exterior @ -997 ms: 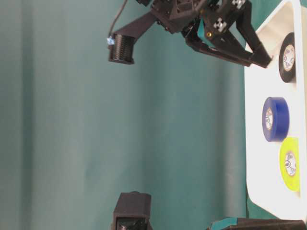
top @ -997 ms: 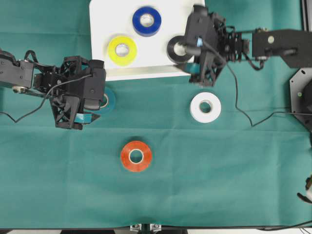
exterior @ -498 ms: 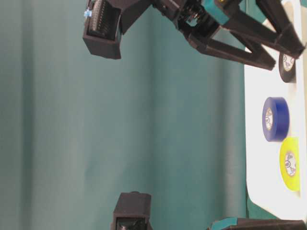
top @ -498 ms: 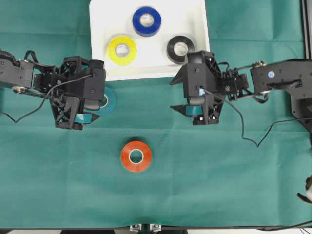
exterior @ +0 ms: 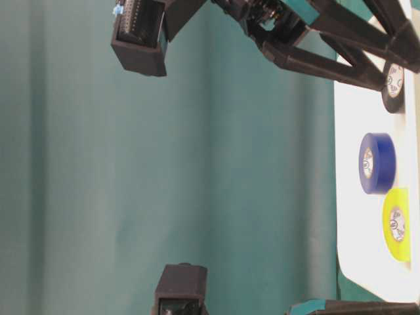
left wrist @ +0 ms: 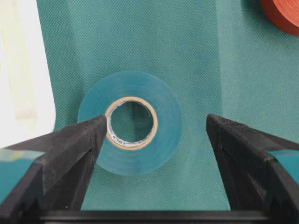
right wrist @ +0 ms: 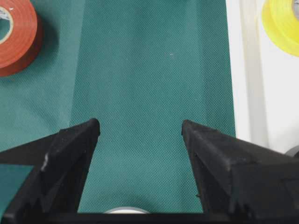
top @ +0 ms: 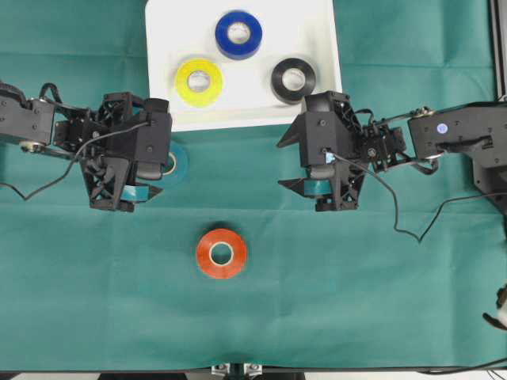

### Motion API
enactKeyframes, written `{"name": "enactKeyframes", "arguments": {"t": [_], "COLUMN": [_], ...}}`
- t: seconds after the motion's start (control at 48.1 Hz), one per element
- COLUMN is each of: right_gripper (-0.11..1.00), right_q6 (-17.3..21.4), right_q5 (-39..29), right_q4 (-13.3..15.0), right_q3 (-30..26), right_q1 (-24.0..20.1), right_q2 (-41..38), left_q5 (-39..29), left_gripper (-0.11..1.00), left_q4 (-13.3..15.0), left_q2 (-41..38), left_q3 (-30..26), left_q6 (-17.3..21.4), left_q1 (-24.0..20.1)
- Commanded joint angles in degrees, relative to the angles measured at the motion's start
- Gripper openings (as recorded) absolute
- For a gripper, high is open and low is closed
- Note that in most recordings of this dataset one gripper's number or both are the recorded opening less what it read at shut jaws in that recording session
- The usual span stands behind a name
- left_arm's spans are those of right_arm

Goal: Put the tape alternately from left to right into the white case.
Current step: 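Lower the left gripper onto the teal roll and grasp it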

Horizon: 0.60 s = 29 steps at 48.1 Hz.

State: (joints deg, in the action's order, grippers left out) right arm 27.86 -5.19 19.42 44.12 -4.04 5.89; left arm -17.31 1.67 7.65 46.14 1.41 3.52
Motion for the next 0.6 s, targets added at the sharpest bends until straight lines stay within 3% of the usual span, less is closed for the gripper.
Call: {"name": "enactKeyframes", "arguments": {"t": [0.0,0.27,0.415,0.582], "right_gripper": [0.78,0.78,0.78,0.78], "right_q6": [0.09,0.09,0.09,0.09], "right_q5": [0.53,0.44,0.53,0.53], "right_q4": [-0.09,0.0,0.0,0.09], "right_q3": [-0.62,-0.62,-0.79,-0.88], "right_q1": [-0.26,-0.26,-0.26,-0.26], "right_q2": [1.32,1.23,0.62,0.26], "left_q5": [-0.26,-2.64,-4.13,-5.01], "left_gripper": [0.77,0.77,0.77,0.77], "left_q4": [0.18,0.0,0.0,0.0], "left_q2": [1.14,0.97,0.79,0.79], "left_q3": [-0.44,-0.62,-0.7,-0.79], "left_q6": [-1.93,-17.4,-22.15,-24.08], "left_q1": [0.18,-0.18,-0.35,-1.14]}}
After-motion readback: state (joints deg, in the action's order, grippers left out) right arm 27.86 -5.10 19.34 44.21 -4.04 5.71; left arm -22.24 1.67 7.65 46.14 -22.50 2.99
